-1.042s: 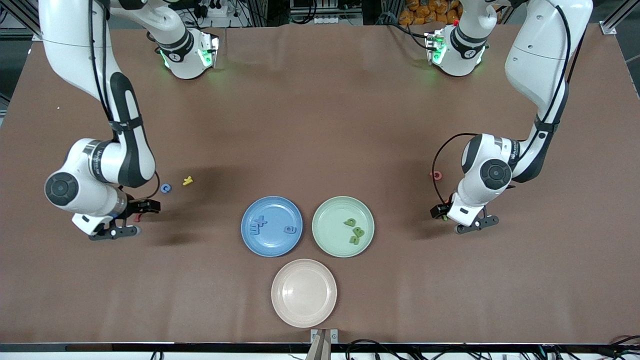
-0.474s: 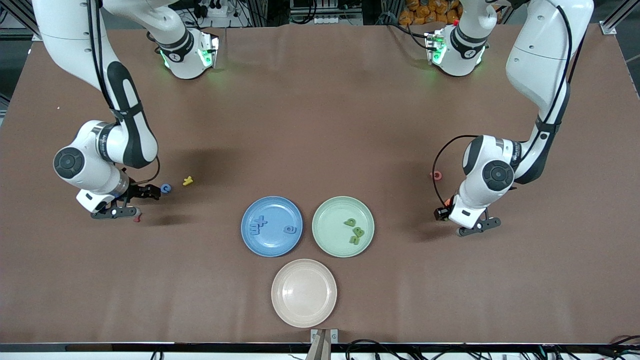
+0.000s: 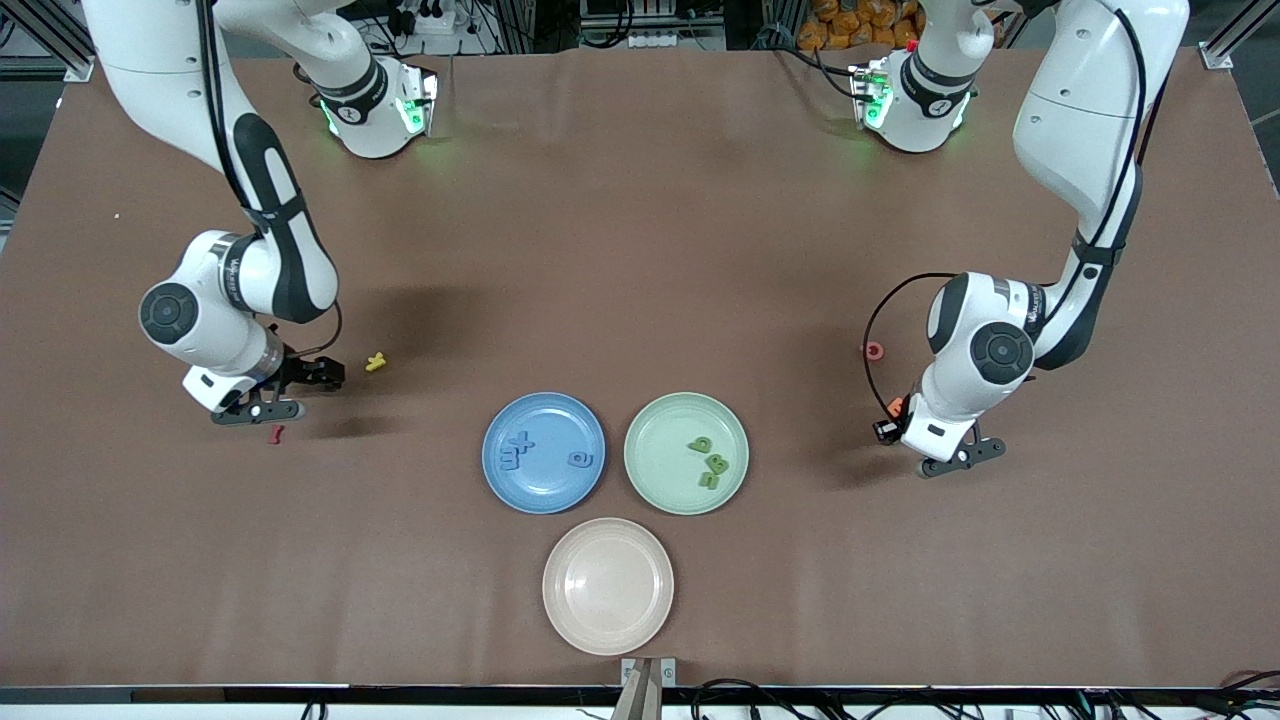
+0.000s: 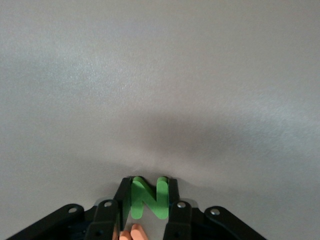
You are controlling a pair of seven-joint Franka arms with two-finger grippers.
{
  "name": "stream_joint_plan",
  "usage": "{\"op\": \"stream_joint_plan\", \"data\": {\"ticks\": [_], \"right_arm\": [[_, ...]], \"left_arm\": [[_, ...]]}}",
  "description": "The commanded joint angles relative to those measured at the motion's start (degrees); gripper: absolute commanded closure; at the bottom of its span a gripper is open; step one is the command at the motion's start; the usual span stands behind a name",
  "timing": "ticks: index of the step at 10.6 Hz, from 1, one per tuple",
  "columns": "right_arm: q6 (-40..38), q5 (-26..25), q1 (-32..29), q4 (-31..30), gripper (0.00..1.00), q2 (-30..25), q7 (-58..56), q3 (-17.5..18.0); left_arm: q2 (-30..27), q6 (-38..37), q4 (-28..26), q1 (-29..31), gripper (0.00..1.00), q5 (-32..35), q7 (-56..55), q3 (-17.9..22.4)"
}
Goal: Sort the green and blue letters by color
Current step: 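Grasp the green N with the left gripper while the right grasps blue C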
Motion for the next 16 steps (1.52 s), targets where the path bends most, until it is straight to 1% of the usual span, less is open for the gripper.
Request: {"op": "stream_joint_plan", "data": {"ticks": [1,3,5,7,11,13,15,16], "right_arm": [[5.3,1.6,1.9,-5.5,0.00,-2.4,0.5,0.1],[5.9,1.6,1.8,-6.1,0.00,-2.4,0.2,0.1],[6.7,1.6,1.9,-7.1,0.00,-2.8,0.1,0.2],[9.7,1.6,1.8,-9.1,0.00,-3.5,0.1,0.2],[9.8,1.9,1.6,-10.1,0.00,-5.3,0.1,0.2],[11.3,4.3,1.9,-11.7,0.00,-6.8,-0.1,0.2],[11.3,5.2,1.9,-11.9,0.00,-6.8,-0.1,0.3],[11.3,5.4,2.0,-12.1,0.00,-6.8,-0.2,0.4]], "left_arm": [[0.1,-4.7,4.7,-0.4,1.00,-3.8,-0.2,-0.3],[0.0,-6.0,6.9,-0.5,1.00,-5.9,-0.3,-0.5],[0.0,-6.0,9.1,-0.9,1.00,-6.9,-3.8,-1.6],[0.0,-6.0,11.0,-3.0,1.00,-7.0,-8.3,-1.5],[0.0,-6.0,14.1,-7.4,1.00,-6.9,-18.0,-1.5],[0.3,-6.0,15.5,-10.4,1.00,-6.8,-24.1,-1.5],[1.2,-5.7,16.5,-13.9,1.00,-6.8,-29.3,-1.5],[2.3,-5.5,18.2,-15.6,1.00,-6.9,-31.1,-1.5]]}}
